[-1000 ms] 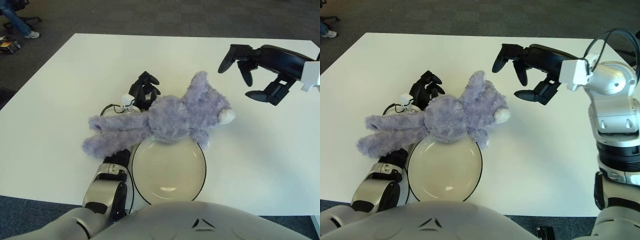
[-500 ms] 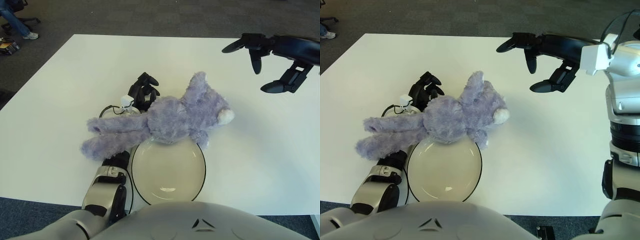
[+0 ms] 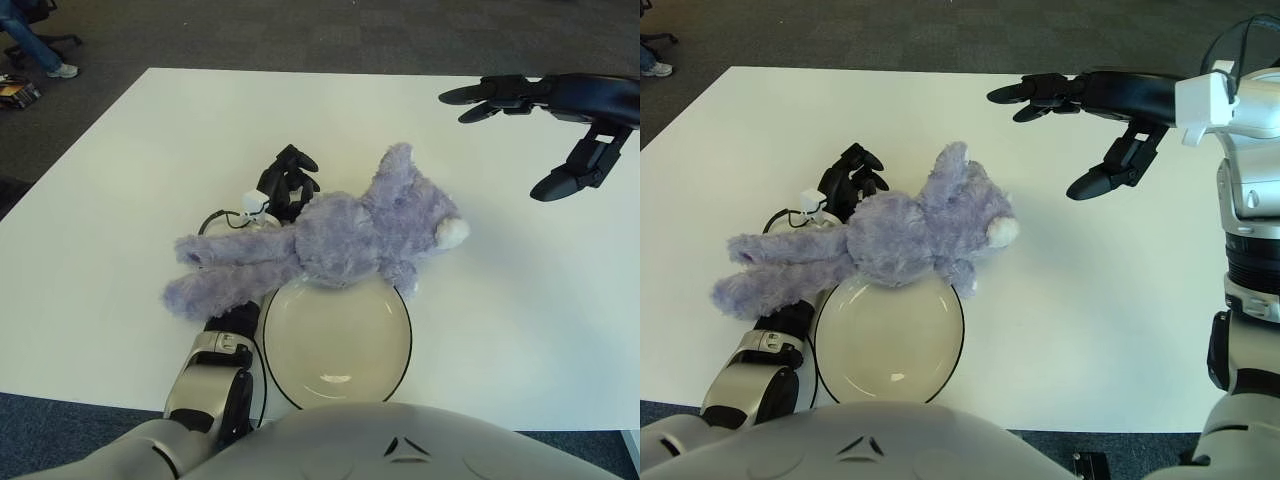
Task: Put the doll into the plate.
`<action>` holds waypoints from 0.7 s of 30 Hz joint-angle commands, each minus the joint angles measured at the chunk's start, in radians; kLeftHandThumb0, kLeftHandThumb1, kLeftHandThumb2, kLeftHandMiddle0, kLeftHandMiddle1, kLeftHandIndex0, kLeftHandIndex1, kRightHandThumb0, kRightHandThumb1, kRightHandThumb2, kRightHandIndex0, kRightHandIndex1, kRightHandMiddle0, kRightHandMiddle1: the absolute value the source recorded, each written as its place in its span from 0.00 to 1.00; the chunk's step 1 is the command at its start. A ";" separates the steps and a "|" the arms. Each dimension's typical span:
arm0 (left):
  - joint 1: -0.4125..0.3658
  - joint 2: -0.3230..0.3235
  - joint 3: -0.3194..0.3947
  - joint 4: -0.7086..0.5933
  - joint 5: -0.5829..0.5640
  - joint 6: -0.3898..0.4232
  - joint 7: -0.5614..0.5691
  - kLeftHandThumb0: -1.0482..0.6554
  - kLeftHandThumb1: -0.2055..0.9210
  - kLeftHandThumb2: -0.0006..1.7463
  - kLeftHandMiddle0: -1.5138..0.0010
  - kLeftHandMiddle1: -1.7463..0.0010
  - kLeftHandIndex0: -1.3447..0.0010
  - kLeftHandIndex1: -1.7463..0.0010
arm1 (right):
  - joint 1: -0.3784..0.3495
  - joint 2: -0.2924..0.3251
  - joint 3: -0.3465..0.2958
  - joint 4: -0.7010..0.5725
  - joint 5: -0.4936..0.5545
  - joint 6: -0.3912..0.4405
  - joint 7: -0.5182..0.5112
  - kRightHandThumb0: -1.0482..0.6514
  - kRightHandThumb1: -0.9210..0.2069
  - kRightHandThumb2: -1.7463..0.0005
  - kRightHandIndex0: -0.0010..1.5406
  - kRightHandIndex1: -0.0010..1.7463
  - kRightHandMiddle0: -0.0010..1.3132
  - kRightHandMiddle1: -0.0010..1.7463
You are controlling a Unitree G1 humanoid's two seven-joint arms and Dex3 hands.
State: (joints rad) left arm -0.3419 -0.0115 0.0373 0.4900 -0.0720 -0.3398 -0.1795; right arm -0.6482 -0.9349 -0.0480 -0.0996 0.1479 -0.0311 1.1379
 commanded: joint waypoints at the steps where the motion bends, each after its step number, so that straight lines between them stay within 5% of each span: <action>1: 0.049 -0.002 0.002 0.035 0.000 -0.011 0.007 0.61 0.49 0.74 0.68 0.00 0.65 0.00 | -0.018 -0.015 0.000 0.006 0.013 0.002 0.007 0.12 0.39 0.61 0.01 0.07 0.00 0.00; 11: 0.050 -0.007 0.001 0.043 -0.001 -0.026 0.005 0.61 0.48 0.74 0.68 0.00 0.65 0.00 | -0.013 -0.018 -0.007 0.008 0.016 -0.002 0.012 0.12 0.39 0.61 0.01 0.06 0.00 0.00; 13: 0.051 -0.008 0.000 0.041 -0.001 -0.026 0.006 0.61 0.48 0.74 0.68 0.00 0.65 0.00 | 0.242 -0.015 -0.126 -0.335 -0.170 0.045 -0.097 0.16 0.39 0.60 0.04 0.08 0.00 0.05; 15: 0.053 -0.009 -0.001 0.039 -0.001 -0.025 0.007 0.61 0.48 0.74 0.68 0.00 0.65 0.00 | 0.351 -0.020 -0.167 -0.491 -0.254 0.080 -0.142 0.26 0.42 0.54 0.09 0.11 0.00 0.19; 16: 0.053 -0.009 -0.001 0.038 0.000 -0.025 0.007 0.61 0.48 0.74 0.68 0.00 0.65 0.00 | 0.342 -0.024 -0.139 -0.499 -0.257 0.103 -0.142 0.27 0.42 0.53 0.10 0.12 0.00 0.21; 18: 0.055 -0.010 -0.002 0.034 0.001 -0.024 0.008 0.61 0.49 0.74 0.68 0.00 0.65 0.00 | 0.329 -0.011 -0.091 -0.517 -0.235 0.133 -0.147 0.29 0.40 0.53 0.09 0.29 0.00 0.25; 21: 0.056 -0.011 -0.002 0.032 0.001 -0.023 0.007 0.61 0.49 0.74 0.68 0.00 0.65 0.00 | 0.338 0.003 -0.081 -0.537 -0.212 0.146 -0.153 0.30 0.38 0.53 0.06 0.44 0.00 0.27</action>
State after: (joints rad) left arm -0.3504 -0.0188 0.0350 0.4964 -0.0719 -0.3532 -0.1798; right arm -0.4049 -0.9361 -0.1167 -0.4472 -0.0272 0.0609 1.0394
